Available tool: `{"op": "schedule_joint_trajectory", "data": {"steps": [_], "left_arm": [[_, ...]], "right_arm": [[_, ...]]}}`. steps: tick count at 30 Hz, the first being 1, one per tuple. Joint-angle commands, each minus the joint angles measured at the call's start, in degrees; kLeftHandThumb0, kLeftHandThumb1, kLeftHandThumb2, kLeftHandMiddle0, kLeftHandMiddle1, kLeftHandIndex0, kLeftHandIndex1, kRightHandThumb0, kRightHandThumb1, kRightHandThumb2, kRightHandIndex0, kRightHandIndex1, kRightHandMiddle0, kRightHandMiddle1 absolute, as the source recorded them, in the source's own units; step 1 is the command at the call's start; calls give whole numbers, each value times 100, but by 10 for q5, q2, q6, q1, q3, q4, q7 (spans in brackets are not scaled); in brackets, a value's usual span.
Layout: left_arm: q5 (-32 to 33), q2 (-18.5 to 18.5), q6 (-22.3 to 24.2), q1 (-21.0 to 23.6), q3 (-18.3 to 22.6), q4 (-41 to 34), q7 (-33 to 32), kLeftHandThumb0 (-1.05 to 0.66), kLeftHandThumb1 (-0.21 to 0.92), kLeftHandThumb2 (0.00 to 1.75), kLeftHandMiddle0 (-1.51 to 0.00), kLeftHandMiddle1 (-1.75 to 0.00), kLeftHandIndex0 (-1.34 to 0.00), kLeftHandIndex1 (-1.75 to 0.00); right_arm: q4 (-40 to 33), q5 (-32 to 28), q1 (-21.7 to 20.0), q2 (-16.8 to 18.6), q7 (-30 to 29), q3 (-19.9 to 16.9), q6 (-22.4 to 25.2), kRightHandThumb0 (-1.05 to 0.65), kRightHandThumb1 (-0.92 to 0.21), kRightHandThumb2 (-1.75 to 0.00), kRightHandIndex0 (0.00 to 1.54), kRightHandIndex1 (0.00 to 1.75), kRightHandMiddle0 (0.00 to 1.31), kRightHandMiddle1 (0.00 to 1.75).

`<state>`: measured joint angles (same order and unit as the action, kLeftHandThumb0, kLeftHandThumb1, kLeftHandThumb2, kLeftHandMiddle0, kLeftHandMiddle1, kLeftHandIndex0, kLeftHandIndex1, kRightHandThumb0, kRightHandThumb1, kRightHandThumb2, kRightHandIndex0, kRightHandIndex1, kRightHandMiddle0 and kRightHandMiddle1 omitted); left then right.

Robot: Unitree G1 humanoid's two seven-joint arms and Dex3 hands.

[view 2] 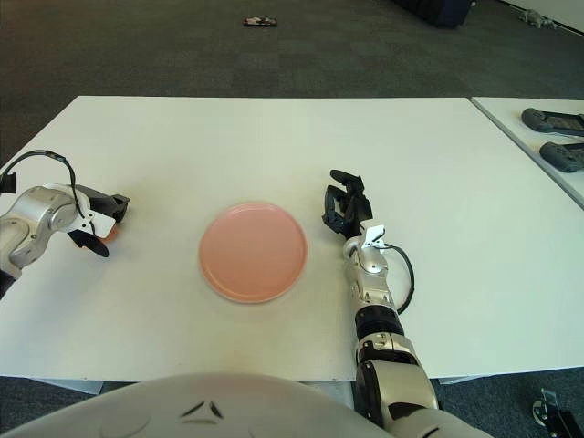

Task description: Put the apple into the plate.

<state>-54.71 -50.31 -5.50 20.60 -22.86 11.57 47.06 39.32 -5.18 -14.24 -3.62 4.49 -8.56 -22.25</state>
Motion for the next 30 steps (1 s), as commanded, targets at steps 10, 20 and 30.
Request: {"op": "schedule_joint_trajectory", "data": {"steps": [10, 20, 30], "left_arm": [[-12, 6, 78, -13, 3, 23, -14, -79, 73, 44, -57, -118, -23, -175], [-28, 6, 115, -10, -4, 33, -25, -78, 63, 59, -63, -120, -34, -175], [-18, 4, 119, -15, -3, 50, -48, -82, 70, 55, -62, -119, -34, -175]], "right_arm": [[11, -1, 27, -2, -4, -2, 32, -49, -73, -85, 22, 82, 0, 102], [11, -3, 27, -5, 4, -4, 32, -48, -73, -86, 21, 82, 0, 103], [13, -3, 26, -8, 5, -5, 33, -48, -74, -87, 21, 82, 0, 105]]}}
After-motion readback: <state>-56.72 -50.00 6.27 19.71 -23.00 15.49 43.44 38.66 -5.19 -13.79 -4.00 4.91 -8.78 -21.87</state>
